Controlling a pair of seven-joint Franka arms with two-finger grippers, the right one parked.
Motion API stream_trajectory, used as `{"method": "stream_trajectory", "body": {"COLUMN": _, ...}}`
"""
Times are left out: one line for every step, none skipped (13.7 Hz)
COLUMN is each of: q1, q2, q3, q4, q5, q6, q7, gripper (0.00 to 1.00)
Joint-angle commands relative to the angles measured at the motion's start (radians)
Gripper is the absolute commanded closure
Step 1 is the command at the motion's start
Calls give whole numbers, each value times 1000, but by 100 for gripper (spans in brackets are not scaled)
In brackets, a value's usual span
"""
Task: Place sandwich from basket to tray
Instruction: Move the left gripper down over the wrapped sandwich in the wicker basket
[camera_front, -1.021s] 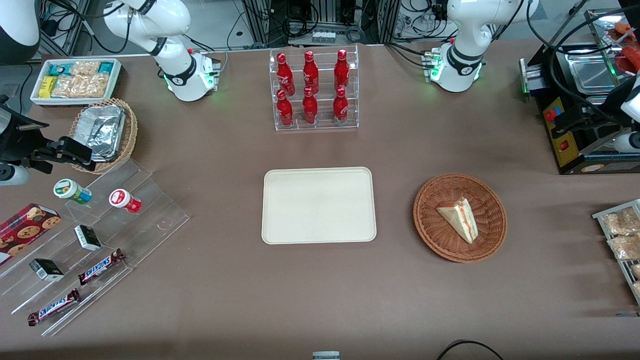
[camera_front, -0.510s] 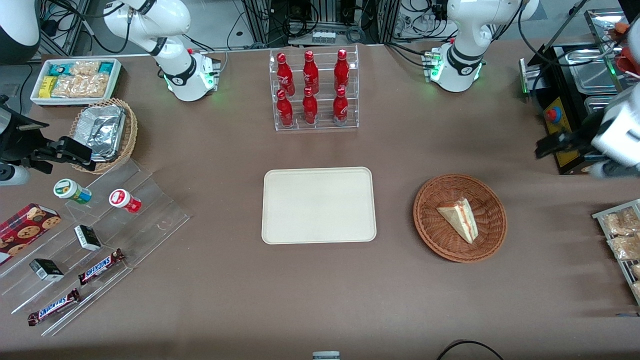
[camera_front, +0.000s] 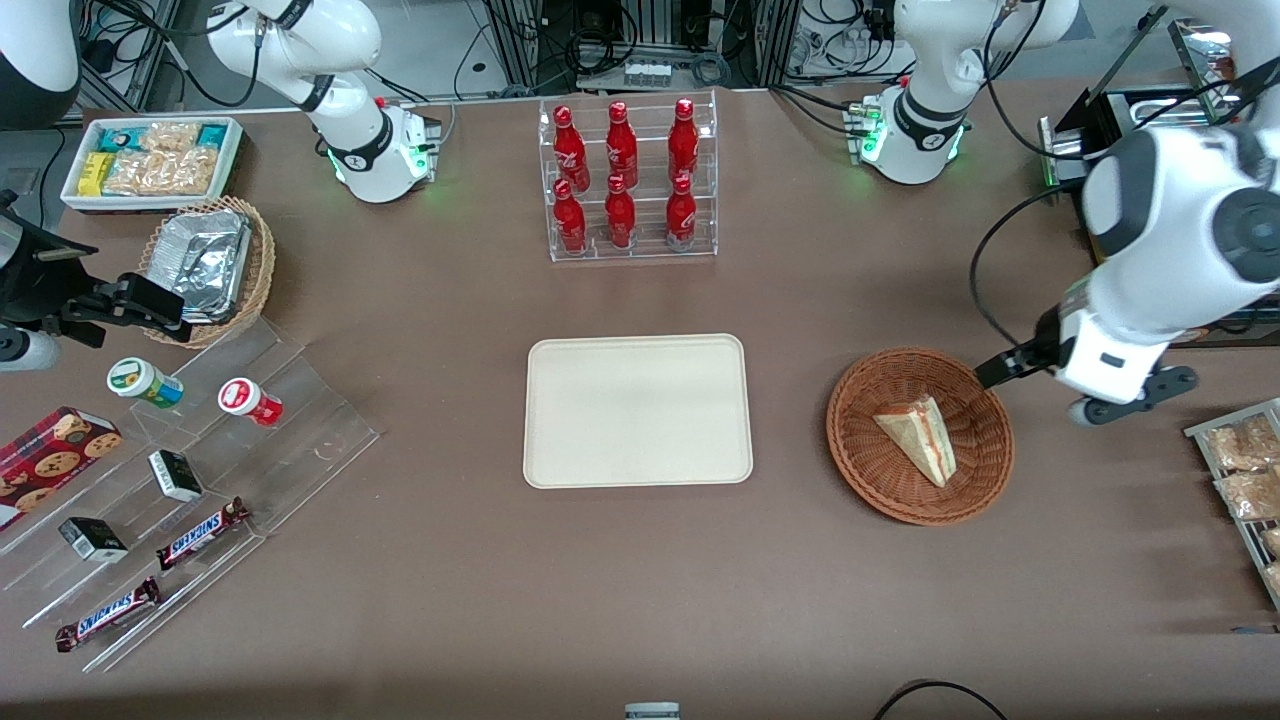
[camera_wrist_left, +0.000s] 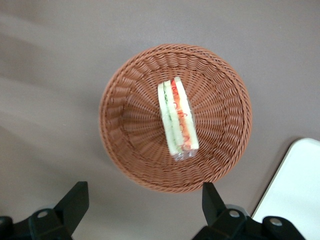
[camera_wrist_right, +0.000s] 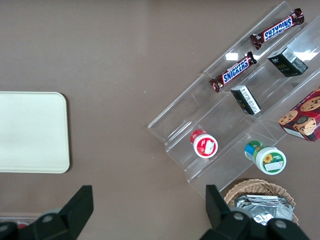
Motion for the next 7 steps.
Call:
{"method": "stream_trajectory", "body": {"q1": -37, "q2": 25, "q3": 3, "q4": -71, "q5": 18, "q6": 117, "q7": -149, "gripper": 0}}
{"method": "stream_trajectory", "body": {"q1": -58, "q2": 50, "q3": 3, "q4": -92, "q5": 18, "q6": 164, "q7": -197, "gripper": 0}}
{"method": "stream_trajectory", "body": {"q1": -66, "q2": 67, "q3": 3, "q4": -114, "q5": 18, "q6": 216, "q7": -217, "gripper": 0}}
{"method": "stream_trajectory", "body": {"q1": -68, "q2": 76, "q3": 3, "q4": -135, "q5": 20, "q6": 258, "q7": -232, "gripper": 0}}
{"method": "stream_trajectory", "body": {"q1": -66, "q2": 87, "q3": 3, "q4": -161, "q5": 18, "q6": 305, "q7": -252, "gripper": 0}}
{"method": "stream_trajectory", "body": {"q1": -68, "q2": 98, "q3": 3, "q4": -189, "q5": 20, "q6": 365, "q7": -269, "gripper": 0}}
{"method": "stream_trajectory", "body": {"q1": -68, "q2": 104, "q3": 3, "q4": -227, "q5": 20, "q6": 422, "q7": -275, "gripper": 0}}
